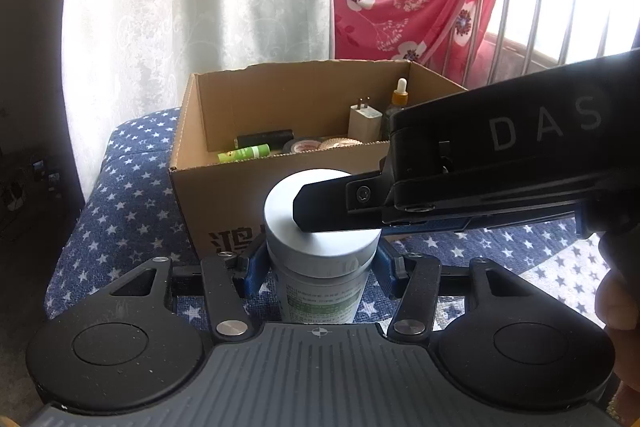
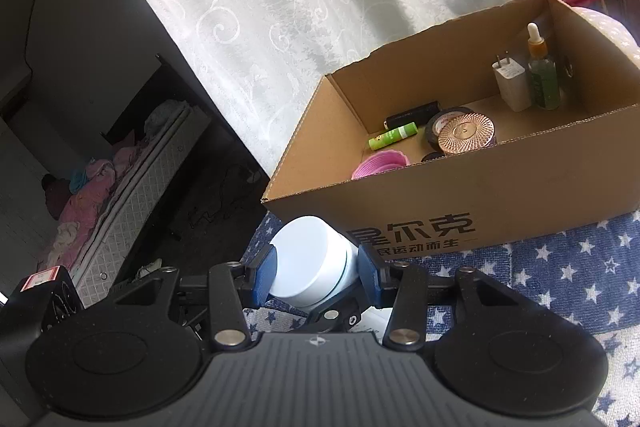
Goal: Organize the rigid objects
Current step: 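Grasp the white jar around its lid with the right gripper, then lift the white jar and carry it toward the box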
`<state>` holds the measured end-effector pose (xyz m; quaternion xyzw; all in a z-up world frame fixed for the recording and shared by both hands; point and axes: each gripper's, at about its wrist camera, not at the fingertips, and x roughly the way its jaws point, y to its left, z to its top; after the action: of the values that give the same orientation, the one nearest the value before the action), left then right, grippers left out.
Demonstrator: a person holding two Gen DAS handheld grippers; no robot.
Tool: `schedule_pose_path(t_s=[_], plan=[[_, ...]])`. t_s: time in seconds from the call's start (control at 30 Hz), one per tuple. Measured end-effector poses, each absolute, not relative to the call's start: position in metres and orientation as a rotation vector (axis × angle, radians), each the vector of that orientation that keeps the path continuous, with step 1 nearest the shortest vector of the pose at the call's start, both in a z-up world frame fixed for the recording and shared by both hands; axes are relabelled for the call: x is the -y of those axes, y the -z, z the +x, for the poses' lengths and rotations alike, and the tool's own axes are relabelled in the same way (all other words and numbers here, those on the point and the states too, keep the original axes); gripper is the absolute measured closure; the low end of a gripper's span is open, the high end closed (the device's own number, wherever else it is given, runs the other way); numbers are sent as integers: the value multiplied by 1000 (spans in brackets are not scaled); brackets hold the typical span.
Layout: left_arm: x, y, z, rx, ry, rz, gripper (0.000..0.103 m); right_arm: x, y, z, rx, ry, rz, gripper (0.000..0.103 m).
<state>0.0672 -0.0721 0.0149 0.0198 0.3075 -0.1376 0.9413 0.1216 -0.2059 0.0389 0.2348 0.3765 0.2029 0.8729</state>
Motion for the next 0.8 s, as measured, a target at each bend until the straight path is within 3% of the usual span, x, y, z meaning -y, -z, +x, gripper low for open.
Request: schedule_pose_path(t_s=[0.8], plan=[[75, 4, 78, -679, 302, 46, 50, 207, -27, 128, -821, -386, 518, 55]])
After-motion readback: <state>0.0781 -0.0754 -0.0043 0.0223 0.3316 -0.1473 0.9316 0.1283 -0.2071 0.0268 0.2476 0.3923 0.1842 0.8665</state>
